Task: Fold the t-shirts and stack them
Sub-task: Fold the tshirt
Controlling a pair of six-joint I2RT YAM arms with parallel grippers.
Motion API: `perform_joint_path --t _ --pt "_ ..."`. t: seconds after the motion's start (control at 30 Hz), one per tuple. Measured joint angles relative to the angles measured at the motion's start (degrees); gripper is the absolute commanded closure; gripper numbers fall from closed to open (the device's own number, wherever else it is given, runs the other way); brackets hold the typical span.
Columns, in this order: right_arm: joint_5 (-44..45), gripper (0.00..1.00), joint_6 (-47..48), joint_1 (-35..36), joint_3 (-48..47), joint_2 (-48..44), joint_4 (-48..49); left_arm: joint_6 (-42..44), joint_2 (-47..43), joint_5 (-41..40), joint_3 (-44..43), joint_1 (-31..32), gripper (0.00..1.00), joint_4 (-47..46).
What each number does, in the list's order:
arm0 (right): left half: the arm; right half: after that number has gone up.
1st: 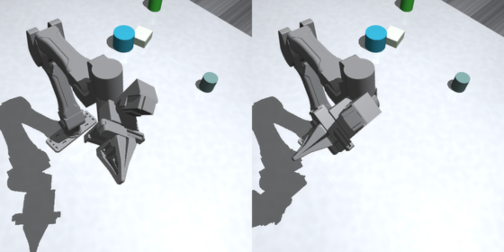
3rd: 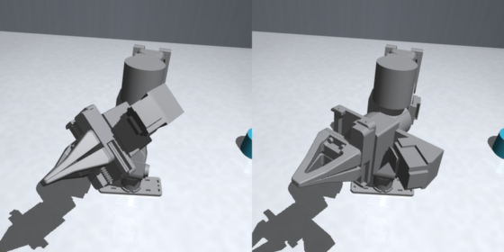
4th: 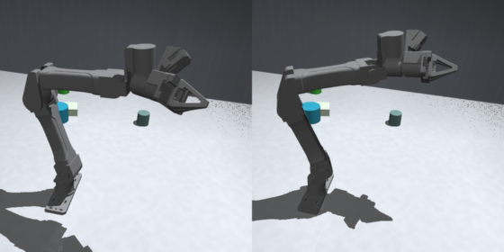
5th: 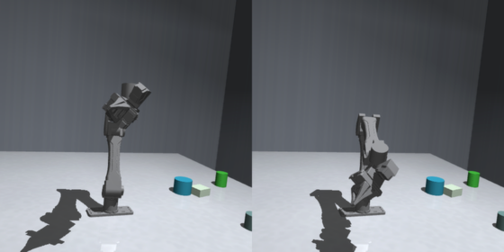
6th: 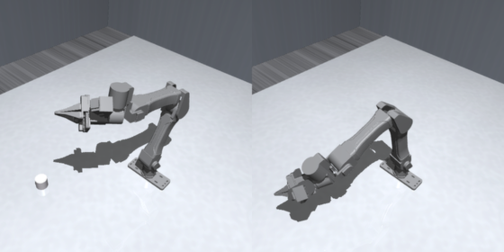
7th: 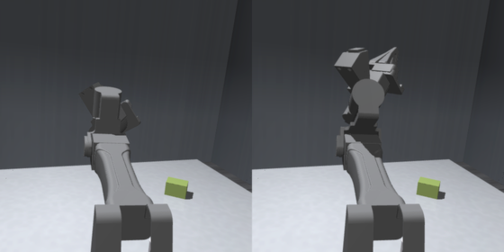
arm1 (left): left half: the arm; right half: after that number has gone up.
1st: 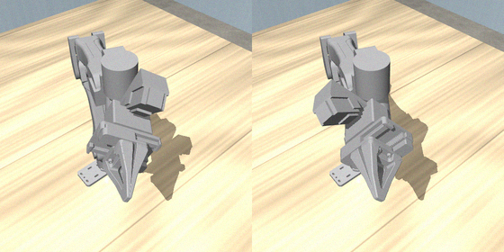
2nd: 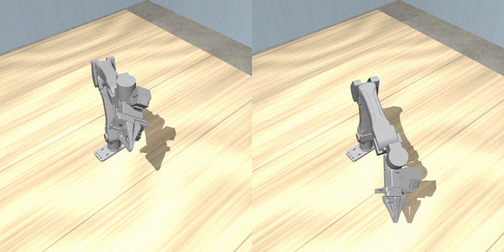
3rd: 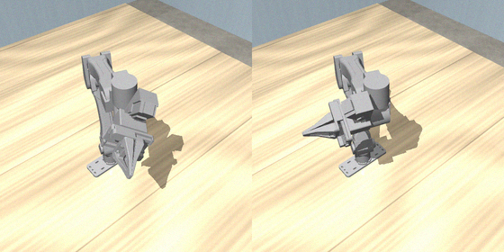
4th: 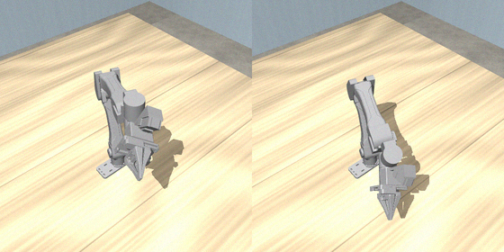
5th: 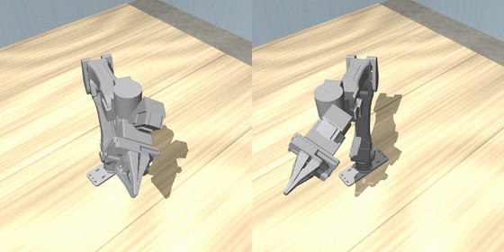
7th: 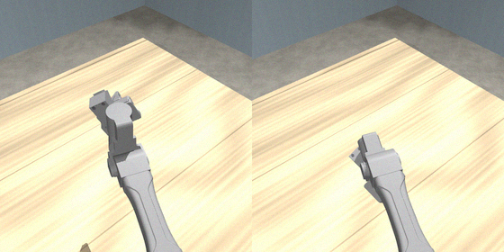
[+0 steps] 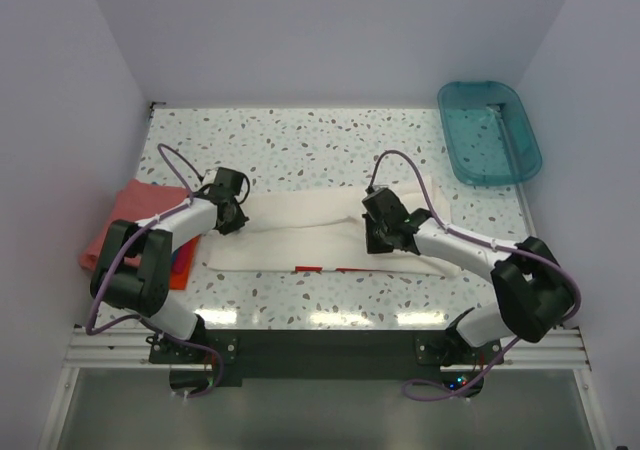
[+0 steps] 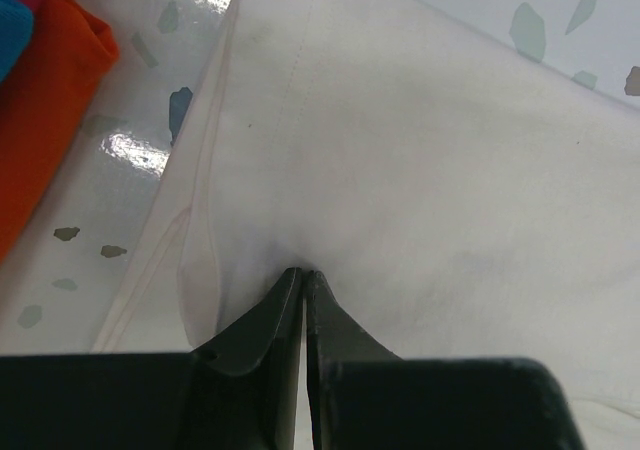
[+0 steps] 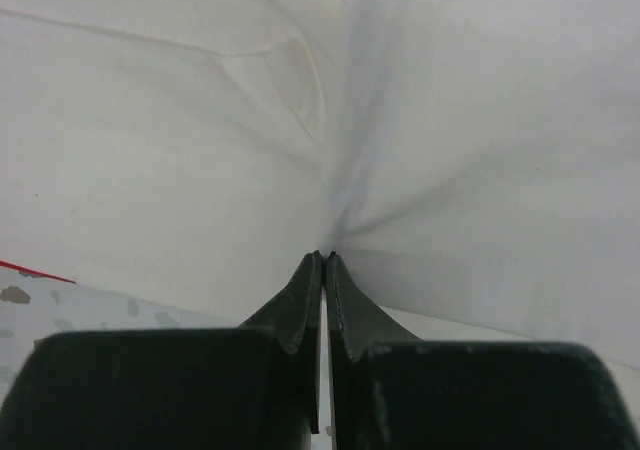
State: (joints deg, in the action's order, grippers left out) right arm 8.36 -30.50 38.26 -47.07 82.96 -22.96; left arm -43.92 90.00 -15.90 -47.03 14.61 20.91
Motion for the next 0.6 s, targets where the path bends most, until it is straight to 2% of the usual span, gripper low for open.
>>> perform_joint_path --t 0.27,0.33,0.43,0.5,0.57,0.6 --pt "-4.2 0.99 -2.1 0.0 0.5 6.3 4.7 0.0 0.1 0.9 0.0 -0.2 0.90 -0.7" --pt "-4.5 0.92 -2.2 0.0 0.4 6.4 5.2 0.0 0.1 1.1 0.0 -0.3 0.89 -0.8" --pt "-4.7 0.68 -2.6 0.0 0.4 6.2 5.2 0.2 0.1 1.4 0.0 -0.3 0.83 -0.9" --pt "-4.5 0.55 -2.8 0.1 0.4 4.9 4.4 0.4 -0.1 2.3 0.0 -0.3 0.77 -1.1" --pt "-3.5 0.53 -2.7 0.3 0.4 2.0 2.7 1.4 -0.7 3.7 0.0 -0.3 0.72 -1.0" --pt "-2.7 0.53 -2.7 0.3 0.3 0.1 1.8 1.7 -1.3 4.4 0.0 -0.3 0.66 -0.7"
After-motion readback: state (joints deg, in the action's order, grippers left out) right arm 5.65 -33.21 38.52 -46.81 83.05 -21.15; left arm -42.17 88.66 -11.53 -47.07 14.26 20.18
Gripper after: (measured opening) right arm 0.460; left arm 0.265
